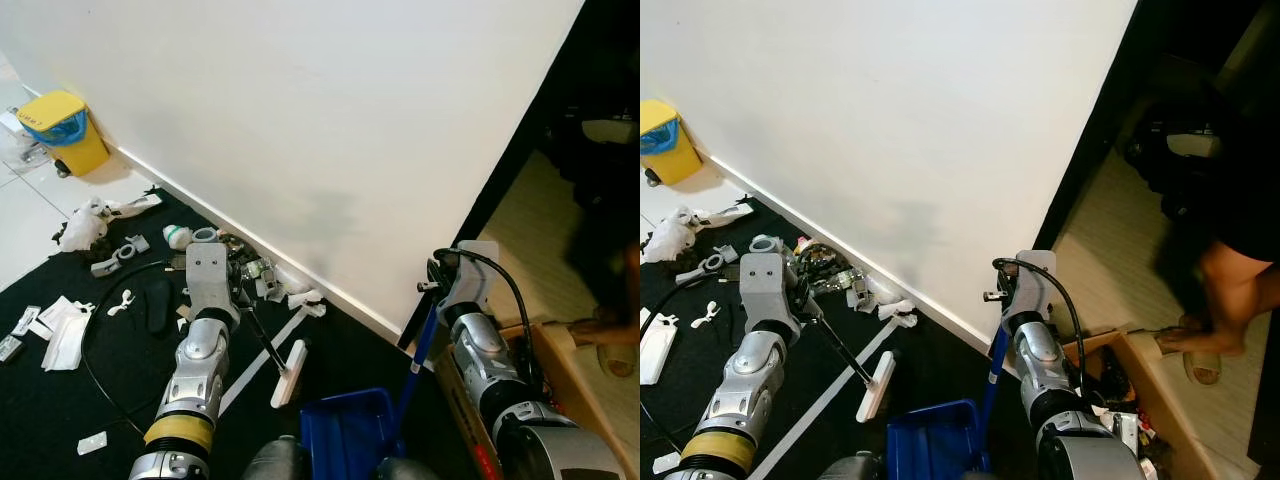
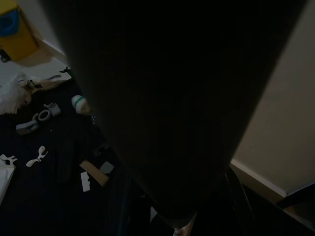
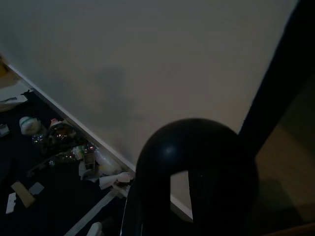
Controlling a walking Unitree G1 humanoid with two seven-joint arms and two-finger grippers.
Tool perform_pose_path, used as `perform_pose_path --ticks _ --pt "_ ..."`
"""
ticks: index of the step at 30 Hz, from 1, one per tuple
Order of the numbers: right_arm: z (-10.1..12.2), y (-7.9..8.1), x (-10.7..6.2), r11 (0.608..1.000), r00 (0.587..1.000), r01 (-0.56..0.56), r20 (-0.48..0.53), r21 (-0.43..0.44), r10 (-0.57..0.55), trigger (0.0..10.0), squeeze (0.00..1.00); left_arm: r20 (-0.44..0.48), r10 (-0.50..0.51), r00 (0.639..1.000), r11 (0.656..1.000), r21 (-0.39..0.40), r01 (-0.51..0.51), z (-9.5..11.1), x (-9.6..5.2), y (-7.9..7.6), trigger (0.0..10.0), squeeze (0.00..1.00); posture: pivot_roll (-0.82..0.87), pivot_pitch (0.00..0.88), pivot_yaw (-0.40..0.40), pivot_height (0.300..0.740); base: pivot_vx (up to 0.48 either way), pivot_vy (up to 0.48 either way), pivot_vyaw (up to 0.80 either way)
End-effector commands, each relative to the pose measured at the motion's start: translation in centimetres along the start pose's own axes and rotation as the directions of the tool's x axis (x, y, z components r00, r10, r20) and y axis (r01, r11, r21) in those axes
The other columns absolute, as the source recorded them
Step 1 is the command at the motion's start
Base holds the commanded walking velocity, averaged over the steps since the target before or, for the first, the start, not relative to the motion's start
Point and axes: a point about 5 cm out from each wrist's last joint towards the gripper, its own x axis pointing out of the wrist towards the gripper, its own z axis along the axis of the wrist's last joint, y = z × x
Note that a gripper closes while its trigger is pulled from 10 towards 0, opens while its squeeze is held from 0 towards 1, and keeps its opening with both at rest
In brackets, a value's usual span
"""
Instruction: Sweep floor
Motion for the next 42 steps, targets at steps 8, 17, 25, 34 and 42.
perform_pose_path --ticks 8,17,25,34,42 --pt "-0.4 0.2 -0.1 0.999 1.0 0.008 -0.02 0.042 -0.007 10.0 0.0 -0.076 0.034 0.997 0.998 0.049 -0.031 -1.3 -0.6 0.8 10.0 0.0 0.1 0.049 -0.063 0.74 0.0 0.364 0.0" --pt "0.4 -0.9 0.2 0.998 0.999 0.037 0.003 0.045 -0.037 10.0 0.0 -0.086 0.024 0.996 0.999 0.048 -0.02 -1.3 -0.7 0.6 10.0 0.0 0.1 0.058 -0.063 0.74 0.0 0.442 0.0" --pt "0.3 -1.1 0.1 0.998 0.999 0.044 0.002 0.044 -0.044 10.0 0.0 -0.09 0.02 0.996 0.999 0.05 -0.015 -1.4 -0.7 0.5 10.0 0.0 0.1 0.061 -0.059 0.74 0.0 0.48 0.0" --pt "0.1 -1.2 -0.1 0.998 0.999 0.05 -0.003 0.048 -0.05 10.0 0.0 -0.094 0.017 0.995 0.998 0.054 -0.012 -1.3 -0.8 0.6 10.0 0.0 0.1 0.065 -0.057 0.74 0.0 0.48 0.0" --pt "0.2 -2.0 -0.1 0.997 0.998 0.063 -0.009 0.05 -0.063 10.0 0.0 -0.095 0.014 0.995 0.998 0.057 -0.009 -1.2 -1.0 0.6 10.0 0.0 0.1 0.07 -0.058 0.74 0.0 0.48 0.0"
